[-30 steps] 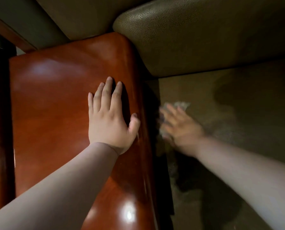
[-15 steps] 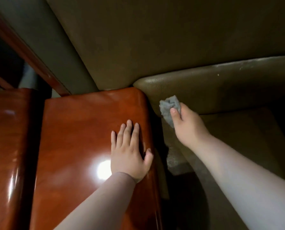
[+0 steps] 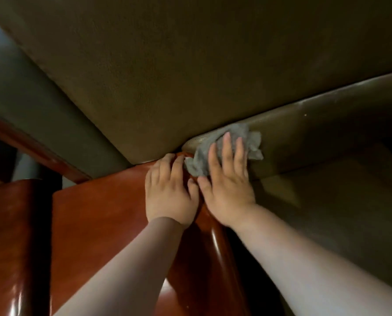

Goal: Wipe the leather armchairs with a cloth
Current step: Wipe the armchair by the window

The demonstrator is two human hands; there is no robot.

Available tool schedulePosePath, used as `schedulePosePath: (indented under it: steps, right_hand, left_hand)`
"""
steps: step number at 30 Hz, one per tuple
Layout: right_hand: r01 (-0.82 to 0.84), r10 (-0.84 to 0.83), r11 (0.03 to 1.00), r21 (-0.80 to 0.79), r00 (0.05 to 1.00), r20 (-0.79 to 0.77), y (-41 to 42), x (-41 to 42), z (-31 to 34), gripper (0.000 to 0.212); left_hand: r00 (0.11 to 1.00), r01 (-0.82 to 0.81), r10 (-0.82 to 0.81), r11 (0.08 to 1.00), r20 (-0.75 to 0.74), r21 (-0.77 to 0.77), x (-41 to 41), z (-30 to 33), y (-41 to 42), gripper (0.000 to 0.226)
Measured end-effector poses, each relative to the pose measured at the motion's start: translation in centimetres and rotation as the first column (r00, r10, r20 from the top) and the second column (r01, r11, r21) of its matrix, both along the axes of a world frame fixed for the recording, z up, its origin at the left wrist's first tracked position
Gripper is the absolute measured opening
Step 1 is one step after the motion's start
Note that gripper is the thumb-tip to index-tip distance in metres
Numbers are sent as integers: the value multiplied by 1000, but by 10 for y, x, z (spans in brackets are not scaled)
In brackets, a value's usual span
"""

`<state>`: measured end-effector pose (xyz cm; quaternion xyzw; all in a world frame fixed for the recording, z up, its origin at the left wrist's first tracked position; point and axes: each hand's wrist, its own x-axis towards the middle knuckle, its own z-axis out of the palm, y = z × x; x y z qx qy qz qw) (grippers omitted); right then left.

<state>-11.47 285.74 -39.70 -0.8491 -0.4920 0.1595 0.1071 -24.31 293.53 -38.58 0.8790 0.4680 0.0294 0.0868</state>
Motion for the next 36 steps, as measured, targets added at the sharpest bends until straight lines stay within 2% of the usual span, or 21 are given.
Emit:
schedulePosePath:
  steps: [2, 4, 6, 8, 9, 11, 14, 16, 18, 20, 21, 22, 23, 25, 27, 28, 31, 32, 34, 36]
  right_hand:
    - [-76, 76, 997, 7, 997, -5, -3, -7, -11, 72]
    - [-21, 16, 998, 58, 997, 80, 0, 5, -12, 72]
    - [222, -243, 958, 179, 965, 100, 10, 27, -5, 73]
    - [478, -491, 836, 269, 871, -20, 21, 36, 1, 71]
    - [530, -534, 801, 280, 843, -67, 26, 32, 4, 70]
    - [475, -471, 846, 241, 879, -77, 34, 11, 7, 70]
    - [186, -187, 973, 133, 982, -9, 29, -19, -1, 70]
    - [138, -144, 979, 150, 989, 29, 20, -10, -6, 68]
    - [340, -357, 912, 228, 934, 34, 19, 7, -5, 71]
    - [634, -619, 715, 297, 770, -153, 34, 25, 5, 75]
    - [718, -682, 628, 299, 693, -233, 45, 27, 10, 76]
    - [760, -713, 583, 287, 648, -267, 57, 22, 14, 77]
    - [772, -723, 577, 266, 634, -274, 68, 12, 18, 77]
    - [755, -710, 629, 187, 655, -258, 84, -17, 23, 83]
    - [708, -680, 699, 96, 701, -216, 86, -38, 20, 99]
    - [679, -659, 731, 66, 729, -186, 83, -38, 17, 108]
    - [618, -597, 776, 130, 785, -167, 62, -10, 8, 117]
    - [637, -608, 748, 185, 770, -192, 55, 3, 6, 118]
    - [731, -663, 624, 275, 682, -309, 43, 29, 0, 118]
    - [790, -689, 537, 296, 613, -386, 39, 38, -4, 118]
  left_hand:
    - [1000, -9, 10, 999, 9, -30, 3, 2, 0, 68]
    - [1000, -8, 9, 999, 23, -40, 4, 4, -1, 70]
    - [999, -13, 15, 1000, 49, -25, 0, 3, -1, 71]
    - [998, -20, 21, 1000, 60, -9, -1, 3, 0, 71]
    - [998, -22, 23, 1000, 66, -14, -1, 3, 0, 72]
    - [996, -23, 26, 999, 82, -41, 0, 7, -1, 75]
    - [994, -30, 39, 996, 106, -89, 1, 11, -1, 78]
    - [991, -31, 41, 997, 128, -74, -1, 9, -1, 75]
    - [990, -32, 40, 998, 134, -58, -2, 7, 0, 73]
    - [991, -36, 43, 998, 128, -54, -3, 7, 1, 73]
    - [992, -34, 41, 998, 122, -55, -3, 7, 1, 73]
    - [993, -27, 34, 998, 111, -59, -2, 6, 2, 74]
    - [995, -21, 27, 997, 99, -70, -2, 6, 2, 75]
    - [1000, -2, 5, 994, 31, -109, -2, 5, 5, 74]
    - [993, 8, -23, 992, -114, -127, -2, 5, 8, 74]
    - [992, -4, -13, 991, -126, -133, -2, 5, 8, 75]
    - [998, -34, 39, 995, 54, -92, -1, 7, 4, 69]
    - [995, -25, 31, 997, 99, -67, -2, 7, 3, 69]
    - [991, -4, 10, 999, 137, -48, -3, 6, 3, 69]
    - [992, -6, 12, 999, 128, -45, -2, 3, 3, 69]
